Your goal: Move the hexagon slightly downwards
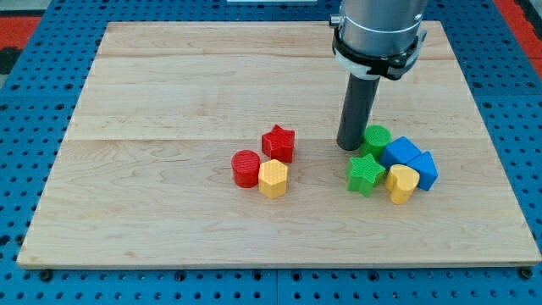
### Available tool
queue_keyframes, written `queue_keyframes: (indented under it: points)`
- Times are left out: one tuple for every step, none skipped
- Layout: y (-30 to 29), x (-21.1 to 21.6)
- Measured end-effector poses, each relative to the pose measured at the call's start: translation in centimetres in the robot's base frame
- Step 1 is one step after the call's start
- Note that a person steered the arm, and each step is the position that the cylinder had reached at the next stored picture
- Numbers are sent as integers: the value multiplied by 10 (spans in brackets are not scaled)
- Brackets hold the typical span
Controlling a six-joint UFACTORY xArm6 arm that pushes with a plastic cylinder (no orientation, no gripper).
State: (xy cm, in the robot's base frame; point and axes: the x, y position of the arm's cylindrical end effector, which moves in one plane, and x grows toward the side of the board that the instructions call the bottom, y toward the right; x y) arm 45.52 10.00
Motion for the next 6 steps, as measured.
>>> queue_keyframes:
  points:
    - [-23,-25]
    - [-17,-17]
    - [-47,28]
    - [-84,45]
    - [-51,72]
    - [-27,66]
